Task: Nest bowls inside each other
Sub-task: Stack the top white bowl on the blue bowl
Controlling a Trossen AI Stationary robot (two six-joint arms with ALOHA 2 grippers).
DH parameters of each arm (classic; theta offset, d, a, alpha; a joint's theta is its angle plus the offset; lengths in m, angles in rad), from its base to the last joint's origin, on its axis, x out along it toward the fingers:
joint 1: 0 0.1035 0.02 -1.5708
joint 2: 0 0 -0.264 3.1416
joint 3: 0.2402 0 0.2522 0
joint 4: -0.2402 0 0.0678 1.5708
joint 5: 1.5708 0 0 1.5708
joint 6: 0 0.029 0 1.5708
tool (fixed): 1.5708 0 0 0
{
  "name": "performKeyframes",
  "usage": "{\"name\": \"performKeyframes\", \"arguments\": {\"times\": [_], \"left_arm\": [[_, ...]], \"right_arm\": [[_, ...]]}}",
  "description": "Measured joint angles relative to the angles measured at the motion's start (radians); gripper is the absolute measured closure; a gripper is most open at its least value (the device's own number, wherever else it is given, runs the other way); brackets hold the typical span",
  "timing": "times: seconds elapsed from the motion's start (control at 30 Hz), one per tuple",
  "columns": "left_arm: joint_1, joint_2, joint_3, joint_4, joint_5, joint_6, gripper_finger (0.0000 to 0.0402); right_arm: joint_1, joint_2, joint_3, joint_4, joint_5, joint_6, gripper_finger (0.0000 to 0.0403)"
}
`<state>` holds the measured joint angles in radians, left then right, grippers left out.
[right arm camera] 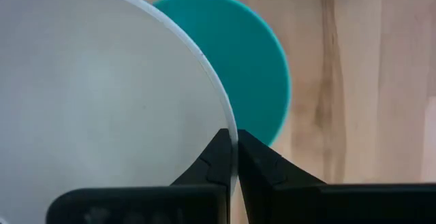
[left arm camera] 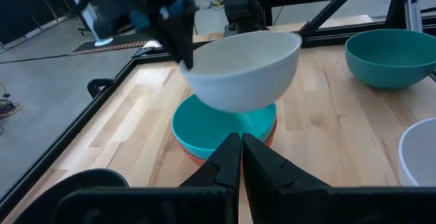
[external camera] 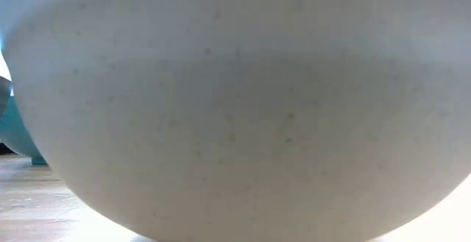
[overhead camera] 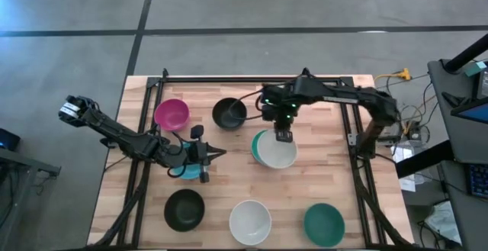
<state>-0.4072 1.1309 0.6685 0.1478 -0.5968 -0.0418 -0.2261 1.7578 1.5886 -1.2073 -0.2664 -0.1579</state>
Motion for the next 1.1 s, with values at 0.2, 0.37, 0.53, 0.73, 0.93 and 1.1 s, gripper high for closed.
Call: {"name": "performKeyframes", "arguments": {"times": [0.2,0.37,0.53,0.73,0.93,1.1], "left_arm": [[0.0,0.0,-0.002,-0.001,0.0,0.0,0.0402],[0.0,0.0,-0.003,-0.003,0.0,0.0,0.0402],[-0.001,0.0,-0.003,-0.009,0.001,0.001,0.0402],[-0.001,0.0,-0.003,-0.013,0.002,0.003,0.0402],[-0.001,0.0,-0.004,-0.03,0.003,0.002,0.0402],[-0.001,0.0,-0.004,-0.031,0.008,0.0,0.0402]], "right_arm": [[-0.003,0.098,0.083,-0.038,0.009,-0.06,0.0394],[-0.004,0.121,0.11,-0.037,0.128,-0.076,0.0394],[-0.007,0.12,0.097,-0.017,0.136,-0.086,0.0394],[-0.006,0.153,0.092,-0.004,0.129,-0.088,0.0394],[-0.005,0.214,0.092,-0.005,0.126,-0.09,0.0394],[-0.007,0.239,0.092,-0.004,0.11,-0.09,0.0392]]}}
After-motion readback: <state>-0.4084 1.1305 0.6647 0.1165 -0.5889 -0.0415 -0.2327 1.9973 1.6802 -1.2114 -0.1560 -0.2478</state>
